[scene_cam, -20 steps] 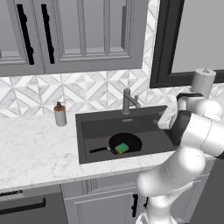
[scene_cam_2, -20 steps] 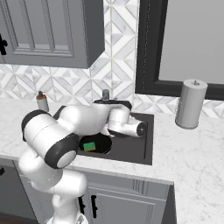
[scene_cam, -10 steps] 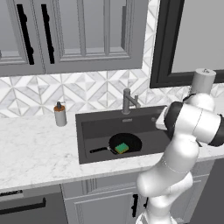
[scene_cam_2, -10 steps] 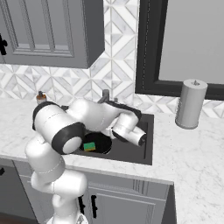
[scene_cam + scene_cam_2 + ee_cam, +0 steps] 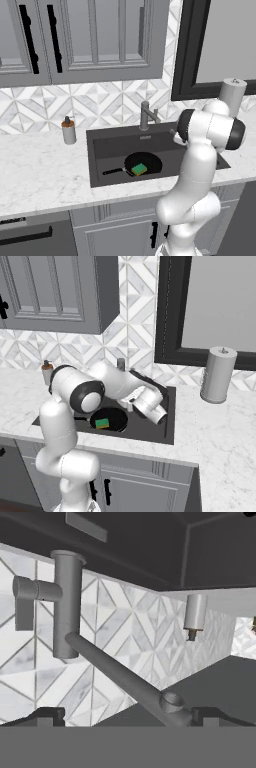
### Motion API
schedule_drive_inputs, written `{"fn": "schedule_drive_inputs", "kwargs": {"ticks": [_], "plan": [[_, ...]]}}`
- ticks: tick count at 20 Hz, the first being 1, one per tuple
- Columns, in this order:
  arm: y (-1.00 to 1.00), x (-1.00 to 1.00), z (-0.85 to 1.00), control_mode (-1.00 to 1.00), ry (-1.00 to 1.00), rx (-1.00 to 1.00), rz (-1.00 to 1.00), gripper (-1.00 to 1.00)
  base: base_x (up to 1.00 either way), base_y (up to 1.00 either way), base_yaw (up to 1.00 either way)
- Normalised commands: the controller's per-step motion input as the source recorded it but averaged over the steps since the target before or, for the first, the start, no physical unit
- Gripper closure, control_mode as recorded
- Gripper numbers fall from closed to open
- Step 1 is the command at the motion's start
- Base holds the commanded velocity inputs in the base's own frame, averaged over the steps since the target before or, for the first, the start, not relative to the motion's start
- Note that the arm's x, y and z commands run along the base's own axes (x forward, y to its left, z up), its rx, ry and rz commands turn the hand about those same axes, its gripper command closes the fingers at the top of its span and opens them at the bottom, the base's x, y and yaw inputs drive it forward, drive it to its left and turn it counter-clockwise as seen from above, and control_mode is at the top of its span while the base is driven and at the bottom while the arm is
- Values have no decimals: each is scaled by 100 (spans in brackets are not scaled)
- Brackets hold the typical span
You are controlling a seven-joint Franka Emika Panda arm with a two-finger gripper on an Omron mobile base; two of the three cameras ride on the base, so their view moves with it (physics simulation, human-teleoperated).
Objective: Pick the pan and sponge and place them into the sink. Then turn on the water.
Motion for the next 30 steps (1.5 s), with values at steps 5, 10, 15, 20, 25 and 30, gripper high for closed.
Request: {"fn": "schedule_drive_inputs", "kwargs": {"ticks": [5,10,15,20,25,30], "plan": [[0,37,4,-100,-7,2,0,-100,0,0,0],[0,32,5,-100,-2,0,0,-100,0,0,0],[8,36,1,-100,0,0,0,-100,0,0,0],[31,29,0,-100,0,-7,-2,-100,0,0,0],[8,20,0,-100,-1,-1,-5,-100,0,0,0],[1,23,3,-100,0,0,-4,-100,0,0,0]]}}
